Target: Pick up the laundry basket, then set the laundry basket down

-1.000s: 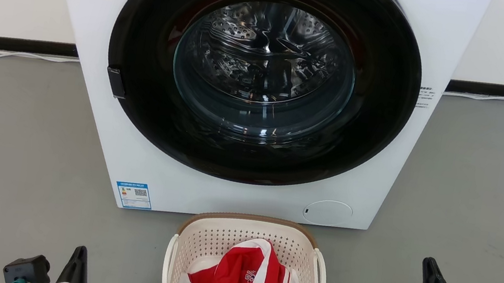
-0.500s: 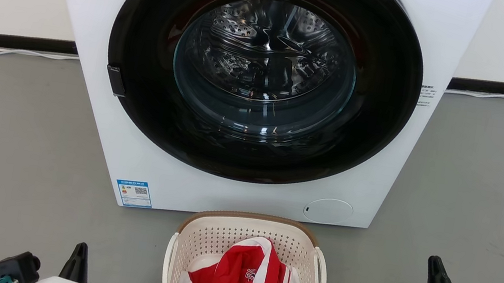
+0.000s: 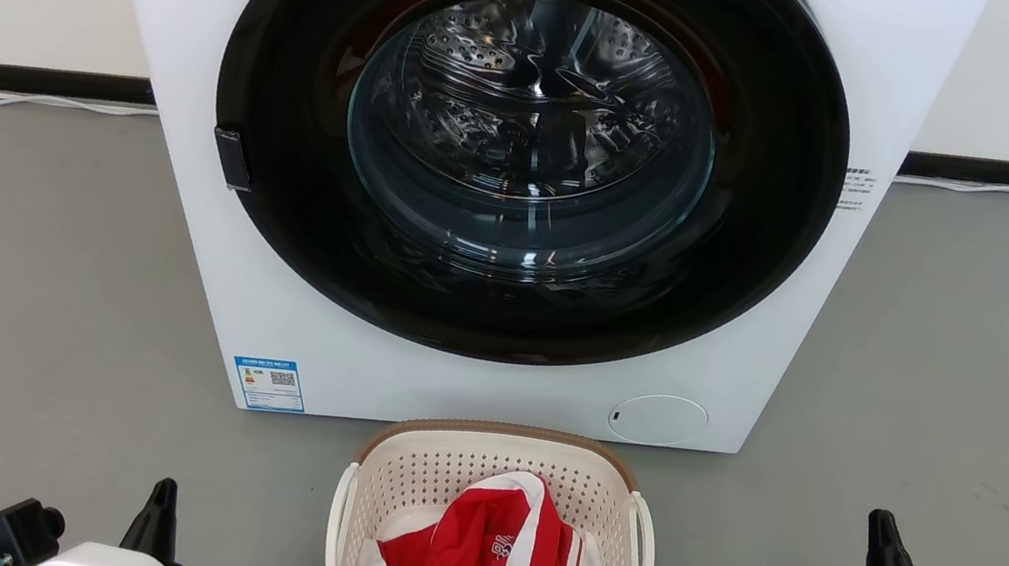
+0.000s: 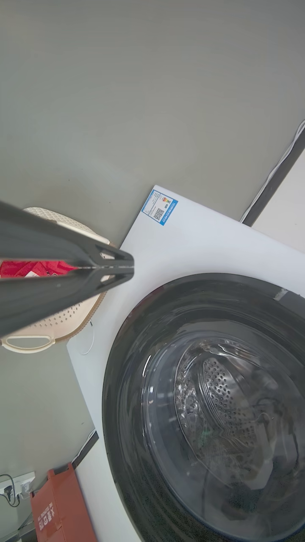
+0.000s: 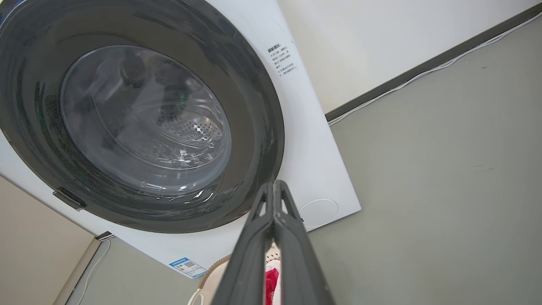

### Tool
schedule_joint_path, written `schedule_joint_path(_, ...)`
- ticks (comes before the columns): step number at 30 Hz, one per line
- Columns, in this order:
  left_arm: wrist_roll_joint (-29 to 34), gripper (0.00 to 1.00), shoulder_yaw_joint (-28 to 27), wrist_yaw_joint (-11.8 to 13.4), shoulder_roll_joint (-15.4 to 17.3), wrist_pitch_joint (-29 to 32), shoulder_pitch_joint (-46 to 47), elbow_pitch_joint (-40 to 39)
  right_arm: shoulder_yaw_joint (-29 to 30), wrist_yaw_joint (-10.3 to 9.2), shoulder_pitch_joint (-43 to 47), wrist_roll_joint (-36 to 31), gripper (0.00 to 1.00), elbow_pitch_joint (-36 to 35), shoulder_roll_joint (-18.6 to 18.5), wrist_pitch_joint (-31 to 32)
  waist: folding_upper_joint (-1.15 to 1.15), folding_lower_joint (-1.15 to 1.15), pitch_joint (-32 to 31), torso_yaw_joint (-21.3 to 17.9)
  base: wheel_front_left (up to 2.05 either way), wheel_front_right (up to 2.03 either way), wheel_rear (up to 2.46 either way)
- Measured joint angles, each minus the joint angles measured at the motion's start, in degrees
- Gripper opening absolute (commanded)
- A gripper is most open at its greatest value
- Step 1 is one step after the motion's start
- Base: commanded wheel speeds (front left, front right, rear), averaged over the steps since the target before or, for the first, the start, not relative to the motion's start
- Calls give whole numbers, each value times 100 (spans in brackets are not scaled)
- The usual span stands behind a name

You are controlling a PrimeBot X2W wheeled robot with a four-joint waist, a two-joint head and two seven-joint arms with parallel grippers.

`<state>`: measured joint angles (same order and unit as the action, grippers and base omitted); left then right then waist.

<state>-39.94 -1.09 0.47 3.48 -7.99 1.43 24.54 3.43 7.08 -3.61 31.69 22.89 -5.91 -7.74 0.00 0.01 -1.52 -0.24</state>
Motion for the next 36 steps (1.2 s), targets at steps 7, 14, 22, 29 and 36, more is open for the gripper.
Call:
schedule_joint_path(7,-353,0,-33,-52,-8,98,8,-57,20,0,0,409,0,-38,27,69,0,0,12,2,0,0,0)
schedule_joint_path(14,-759,0,-57,-104,-18,232,9,-120,41,0,0,899,0,-104,69,186,0,0,26,4,0,0,0)
schedule_joint_path(22,-1256,0,-78,-159,-21,346,14,-212,81,0,-1,1447,0,-176,91,324,0,0,42,6,0,0,0)
schedule_joint_path(29,-1730,0,-115,-211,-30,457,19,-282,154,0,-1,2011,0,-223,113,466,0,-1,57,8,0,0,0)
schedule_joint_path(36,-2138,0,-151,-292,-42,599,34,-355,183,0,-2,2484,0,-282,137,556,0,-1,71,10,0,0,0)
